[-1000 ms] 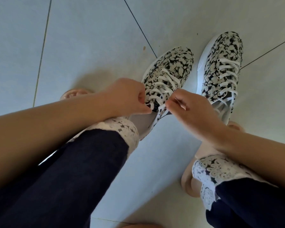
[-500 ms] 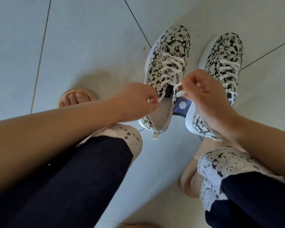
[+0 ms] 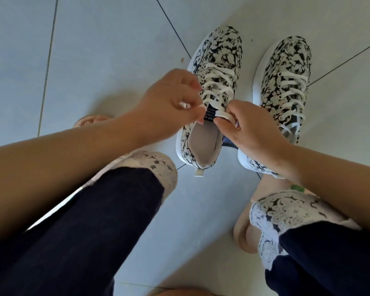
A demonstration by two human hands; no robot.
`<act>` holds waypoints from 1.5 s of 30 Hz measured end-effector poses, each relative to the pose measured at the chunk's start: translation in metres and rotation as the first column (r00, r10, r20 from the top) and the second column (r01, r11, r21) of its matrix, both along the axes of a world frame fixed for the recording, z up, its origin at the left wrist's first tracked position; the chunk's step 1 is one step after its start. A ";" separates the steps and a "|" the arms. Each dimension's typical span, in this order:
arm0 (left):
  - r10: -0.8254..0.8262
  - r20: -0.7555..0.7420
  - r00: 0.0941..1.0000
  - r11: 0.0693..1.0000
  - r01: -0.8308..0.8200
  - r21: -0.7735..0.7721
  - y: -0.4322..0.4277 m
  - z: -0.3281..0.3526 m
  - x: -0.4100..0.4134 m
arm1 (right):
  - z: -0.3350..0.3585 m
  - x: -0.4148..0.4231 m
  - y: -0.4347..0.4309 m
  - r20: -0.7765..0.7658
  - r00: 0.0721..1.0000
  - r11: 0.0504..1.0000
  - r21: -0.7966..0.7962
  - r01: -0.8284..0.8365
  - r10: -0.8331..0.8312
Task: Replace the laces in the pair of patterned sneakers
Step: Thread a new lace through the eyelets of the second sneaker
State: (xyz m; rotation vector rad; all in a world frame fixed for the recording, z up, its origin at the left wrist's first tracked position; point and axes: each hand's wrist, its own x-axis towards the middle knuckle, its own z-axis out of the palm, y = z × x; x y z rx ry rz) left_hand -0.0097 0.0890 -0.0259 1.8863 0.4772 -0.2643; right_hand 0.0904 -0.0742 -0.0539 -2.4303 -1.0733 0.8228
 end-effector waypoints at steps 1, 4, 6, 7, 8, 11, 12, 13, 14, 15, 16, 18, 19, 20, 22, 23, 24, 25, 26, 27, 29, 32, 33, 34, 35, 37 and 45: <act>0.045 -0.007 0.999 0.983 -0.045 -0.176 0.002 0.001 -0.003 | 0.000 0.000 0.000 -0.003 1.000 1.000 -0.009 -0.005 0.005; 0.191 -0.164 0.968 0.758 -0.252 -0.602 0.011 0.005 -0.009 | 0.002 -0.001 0.000 0.008 1.000 0.999 -0.035 -0.024 0.025; 0.206 -0.222 0.953 0.667 -0.303 -0.681 0.018 0.009 -0.007 | 0.001 -0.001 -0.001 0.026 0.999 0.999 -0.032 -0.032 0.032; 0.198 -0.240 0.950 0.652 -0.311 -0.692 0.019 0.011 -0.006 | 0.001 -0.001 0.000 0.034 0.999 0.999 -0.029 -0.033 0.034; 0.189 -0.267 0.945 0.637 -0.325 -0.699 0.018 0.013 -0.006 | 0.001 0.000 0.000 0.040 0.999 0.999 -0.023 -0.030 0.031; 0.146 -0.366 0.919 0.568 -0.381 -0.729 0.011 0.015 -0.004 | 0.001 0.003 0.002 0.056 0.998 1.000 -0.007 -0.007 0.008; 0.132 -0.382 0.915 0.557 -0.387 -0.735 0.009 0.014 -0.004 | 0.001 0.003 0.003 0.055 0.998 1.000 0.002 -0.002 0.002; 0.119 -0.396 0.910 0.549 -0.393 -0.738 0.007 0.013 -0.004 | 0.001 0.003 0.003 0.048 0.999 1.000 0.012 0.007 -0.007; 0.107 -0.416 0.903 0.545 -0.403 -0.735 0.006 0.011 -0.004 | 0.001 0.002 0.004 0.037 0.999 1.000 0.020 0.016 -0.016; 0.095 -0.435 0.895 0.556 -0.411 -0.723 0.004 0.010 -0.004 | 0.001 0.001 0.005 0.032 0.999 0.999 0.023 0.022 -0.023; 0.084 -0.452 0.888 0.586 -0.411 -0.699 0.000 0.008 -0.003 | 0.001 0.000 0.006 0.032 0.999 0.999 0.022 0.023 -0.024; 0.092 -0.478 0.873 0.696 -0.400 -0.597 -0.007 0.003 -0.006 | 0.001 -0.001 0.006 0.052 0.999 1.000 0.029 0.000 -0.001; 0.120 -0.483 0.867 0.759 -0.394 -0.519 -0.009 0.002 -0.008 | 0.001 -0.002 0.006 0.067 0.998 0.999 0.045 -0.022 0.019; 0.150 -0.477 0.866 0.818 -0.380 -0.432 -0.009 0.000 -0.011 | 0.003 -0.003 0.005 0.079 0.996 0.997 0.062 -0.045 0.040; 0.178 -0.433 0.884 0.924 -0.301 -0.235 -0.007 -0.002 -0.017 | 0.006 -0.005 0.004 0.090 0.991 0.992 0.073 -0.102 0.095; 0.173 -0.409 0.896 0.959 -0.249 -0.139 -0.006 -0.004 -0.019 | 0.008 -0.005 0.002 0.085 0.988 0.990 0.057 -0.132 0.127; 0.163 -0.395 0.904 0.976 -0.206 -0.068 -0.004 -0.007 -0.021 | 0.010 -0.005 0.001 0.075 0.985 0.986 0.050 -0.161 0.157; 0.149 -0.392 0.908 0.985 -0.171 -0.021 -0.004 -0.008 -0.020 | 0.011 -0.004 0.000 0.067 0.981 0.981 0.058 -0.188 0.184; 0.124 -0.390 0.912 0.991 -0.129 0.014 -0.005 -0.009 -0.020 | 0.012 -0.004 -0.002 0.061 0.977 0.974 0.081 -0.210 0.206; 0.096 -0.381 0.920 0.995 -0.082 0.053 -0.006 -0.009 -0.020 | 0.014 -0.004 -0.002 0.052 0.975 0.969 0.111 -0.220 0.215; 0.070 -0.337 0.939 0.989 -0.021 0.146 -0.007 -0.010 -0.019 | 0.017 -0.007 -0.002 -0.009 0.982 0.970 0.154 -0.186 0.190; 0.036 -0.295 0.955 0.976 0.029 0.215 -0.004 -0.011 -0.019 | 0.023 -0.011 -0.004 -0.147 0.985 0.986 0.150 -0.071 0.094; 0.025 -0.296 0.955 0.979 0.037 0.201 -0.003 -0.010 -0.020 | 0.025 -0.012 -0.005 -0.214 0.976 0.990 0.139 -0.017 0.047; 0.025 -0.298 0.954 0.986 0.025 0.164 -0.002 -0.010 -0.020 | 0.025 -0.011 -0.006 -0.308 0.951 0.991 0.124 0.055 -0.014; 0.039 -0.302 0.952 0.994 -0.007 0.108 -0.001 -0.008 -0.022 | 0.026 -0.010 -0.006 -0.403 0.912 0.986 0.102 0.130 -0.078; 0.080 -0.321 0.944 0.995 -0.093 -0.024 0.002 -0.006 -0.026 | 0.027 -0.008 -0.006 -0.541 0.818 0.957 0.078 0.281 -0.196; -0.052 -0.318 0.947 0.997 0.033 -0.063 0.000 -0.002 -0.027 | 0.031 -0.011 -0.002 -0.250 0.965 0.997 0.006 -0.081 0.079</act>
